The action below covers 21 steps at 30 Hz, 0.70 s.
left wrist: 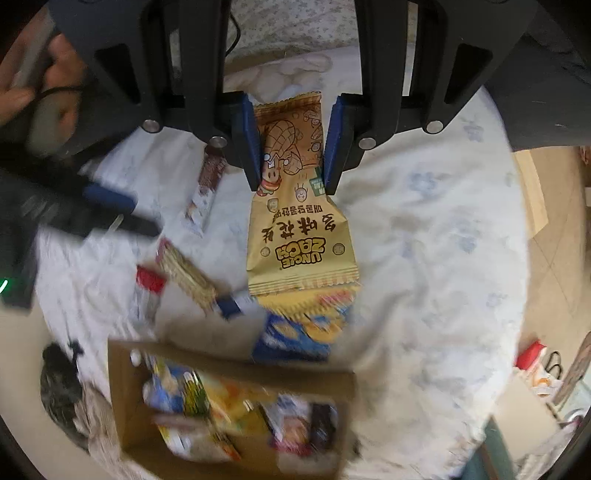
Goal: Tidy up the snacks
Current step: 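Grasp the yellow UNCLE ZAO peanut bag with the left gripper while the right gripper grasps the brown wafer stick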
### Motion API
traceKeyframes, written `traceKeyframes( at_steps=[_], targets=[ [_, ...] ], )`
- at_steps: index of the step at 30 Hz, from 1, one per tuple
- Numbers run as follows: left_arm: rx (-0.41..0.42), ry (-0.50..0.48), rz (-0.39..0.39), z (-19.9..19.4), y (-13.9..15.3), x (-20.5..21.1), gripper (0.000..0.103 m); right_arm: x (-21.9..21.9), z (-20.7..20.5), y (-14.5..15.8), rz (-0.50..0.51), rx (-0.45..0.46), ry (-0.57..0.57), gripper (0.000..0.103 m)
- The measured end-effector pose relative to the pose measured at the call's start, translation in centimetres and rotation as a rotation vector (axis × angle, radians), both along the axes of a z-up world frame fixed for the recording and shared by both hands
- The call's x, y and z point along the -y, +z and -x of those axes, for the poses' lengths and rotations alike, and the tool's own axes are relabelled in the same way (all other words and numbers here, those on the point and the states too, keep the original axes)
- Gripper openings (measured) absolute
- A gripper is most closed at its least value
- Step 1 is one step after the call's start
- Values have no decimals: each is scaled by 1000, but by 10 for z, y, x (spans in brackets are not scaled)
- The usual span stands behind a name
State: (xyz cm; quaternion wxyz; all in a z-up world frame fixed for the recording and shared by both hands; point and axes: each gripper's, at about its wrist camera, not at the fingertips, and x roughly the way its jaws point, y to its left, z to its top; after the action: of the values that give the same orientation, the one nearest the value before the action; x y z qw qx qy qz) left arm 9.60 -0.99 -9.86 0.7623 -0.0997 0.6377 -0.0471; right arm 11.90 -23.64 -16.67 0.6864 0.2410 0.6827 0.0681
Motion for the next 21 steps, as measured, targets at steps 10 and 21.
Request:
traceKeyframes(
  at_steps=[10,21],
  targets=[
    [70,60,-92,-11,4,-24,28,-65,18,-27,192,6,203,59],
    [104,94,-125,-11,6,-29,28,-54,18,-27,212,114,274,19]
  ],
)
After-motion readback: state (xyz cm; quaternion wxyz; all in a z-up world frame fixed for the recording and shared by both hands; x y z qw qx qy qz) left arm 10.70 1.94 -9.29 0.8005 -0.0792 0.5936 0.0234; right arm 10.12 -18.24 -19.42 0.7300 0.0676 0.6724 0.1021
